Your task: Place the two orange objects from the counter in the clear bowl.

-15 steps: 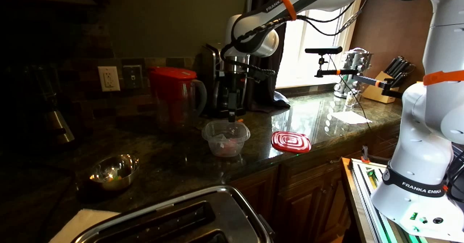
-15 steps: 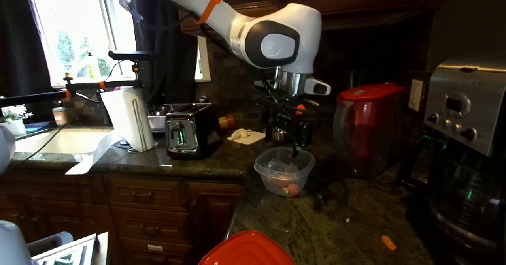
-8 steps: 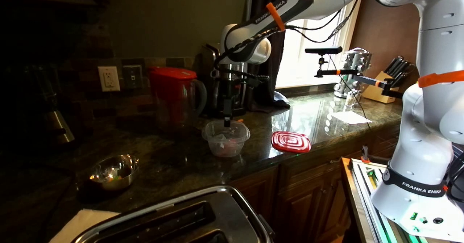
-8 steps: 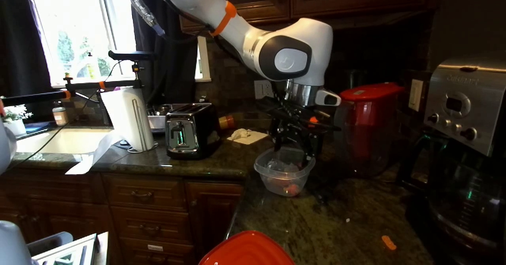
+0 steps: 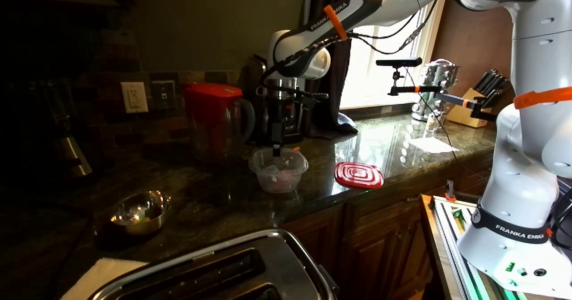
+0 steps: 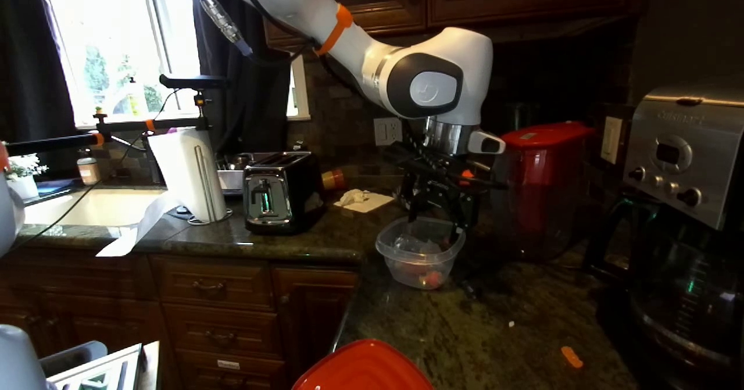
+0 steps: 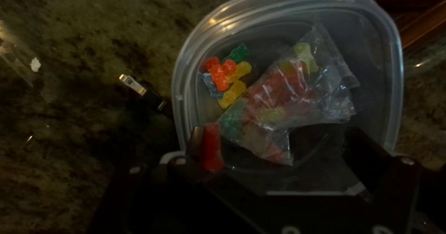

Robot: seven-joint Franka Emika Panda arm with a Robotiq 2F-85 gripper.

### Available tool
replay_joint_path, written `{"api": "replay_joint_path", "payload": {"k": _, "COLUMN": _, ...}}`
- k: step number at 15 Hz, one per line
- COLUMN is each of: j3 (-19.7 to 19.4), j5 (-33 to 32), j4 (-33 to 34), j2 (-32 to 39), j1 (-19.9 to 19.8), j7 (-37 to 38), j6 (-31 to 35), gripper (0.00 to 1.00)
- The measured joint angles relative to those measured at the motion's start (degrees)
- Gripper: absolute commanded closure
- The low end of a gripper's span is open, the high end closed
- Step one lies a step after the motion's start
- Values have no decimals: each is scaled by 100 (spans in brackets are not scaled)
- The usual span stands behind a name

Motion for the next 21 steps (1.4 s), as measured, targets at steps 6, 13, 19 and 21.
{"api": "replay_joint_path", "payload": {"k": 6, "j3": 13, "j5": -62, "j4": 43, "j2": -50, "j1": -7, "j7": 0, "j6": 0, "gripper": 0}}
{"api": "replay_joint_path", "payload": {"k": 13, "j3": 11, "j5": -262, "j4": 43, "j2": -30, "j1": -59, "j7": 2, "j6": -3, "gripper": 0}}
{"api": "replay_joint_path", "payload": {"k": 19, "j3": 11, "j5": -344, "j4": 43, "j2": 19, "j1": -80, "j7": 8, "j6": -10, "gripper": 0}}
{"api": "replay_joint_path", "payload": {"k": 21, "j3": 12, "j5": -353, "j4": 43, "j2": 29, "j1": -80, "j7": 12, "j6": -19, "gripper": 0}}
